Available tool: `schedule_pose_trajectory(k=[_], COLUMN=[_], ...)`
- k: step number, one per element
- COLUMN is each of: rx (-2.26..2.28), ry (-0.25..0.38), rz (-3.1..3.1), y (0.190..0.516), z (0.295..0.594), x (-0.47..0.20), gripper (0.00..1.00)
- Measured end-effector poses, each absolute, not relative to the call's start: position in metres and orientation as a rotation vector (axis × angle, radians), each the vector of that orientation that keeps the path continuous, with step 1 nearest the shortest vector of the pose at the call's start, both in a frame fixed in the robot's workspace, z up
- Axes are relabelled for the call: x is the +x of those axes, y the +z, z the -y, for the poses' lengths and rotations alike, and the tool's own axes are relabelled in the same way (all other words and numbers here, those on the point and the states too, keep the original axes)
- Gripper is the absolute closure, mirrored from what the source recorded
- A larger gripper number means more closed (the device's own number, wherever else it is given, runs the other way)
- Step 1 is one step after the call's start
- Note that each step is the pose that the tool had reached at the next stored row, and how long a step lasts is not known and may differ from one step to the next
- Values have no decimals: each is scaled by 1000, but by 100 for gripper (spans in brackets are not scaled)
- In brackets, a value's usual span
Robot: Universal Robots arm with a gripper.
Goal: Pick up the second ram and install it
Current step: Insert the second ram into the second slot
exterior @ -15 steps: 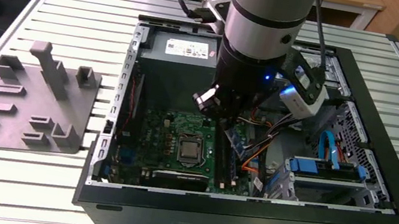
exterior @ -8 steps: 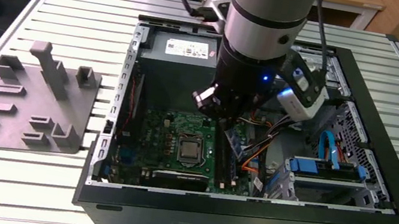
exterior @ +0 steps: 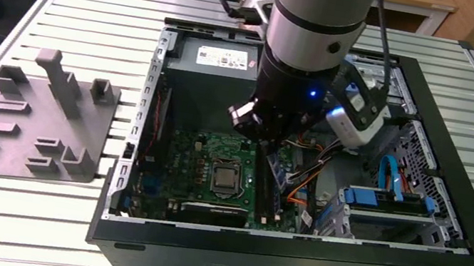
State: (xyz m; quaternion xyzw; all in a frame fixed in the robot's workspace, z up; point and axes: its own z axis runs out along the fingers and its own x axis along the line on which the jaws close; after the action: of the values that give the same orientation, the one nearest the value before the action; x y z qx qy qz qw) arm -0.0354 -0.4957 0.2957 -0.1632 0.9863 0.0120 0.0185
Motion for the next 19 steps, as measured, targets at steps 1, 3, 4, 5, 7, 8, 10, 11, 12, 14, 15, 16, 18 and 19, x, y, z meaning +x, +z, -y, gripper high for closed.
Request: schedule_pose_trajectory(k=[1,3,4,5,7,8,10,11,12,14,15,16,18,19], rx=[-495,-470,-458,-445,-424,-417,-403,-395,-387,-373,-366,-359,-344,-335], ry=[37,36,36,36,35,35,35,35,35,34,34,34,34,34], rz=[-3065,-3068,-3070,-3072,-3075,-3076,-3077,-3078,-3079,-3081,-3082,-3083,-3084,-3085], y=[296,295,295,295,295,295,295,295,295,295,295,295,295,295], z=[496,496,496,496,496,496,496,496,496,496,496,496,496,496], x=[-35,-35,-35,-35,-35,-35,-35,-35,-35,-35,-35,-35,-35,-35], gripper=[86,86,86,86,86,86,86,86,86,86,86,86,86,86])
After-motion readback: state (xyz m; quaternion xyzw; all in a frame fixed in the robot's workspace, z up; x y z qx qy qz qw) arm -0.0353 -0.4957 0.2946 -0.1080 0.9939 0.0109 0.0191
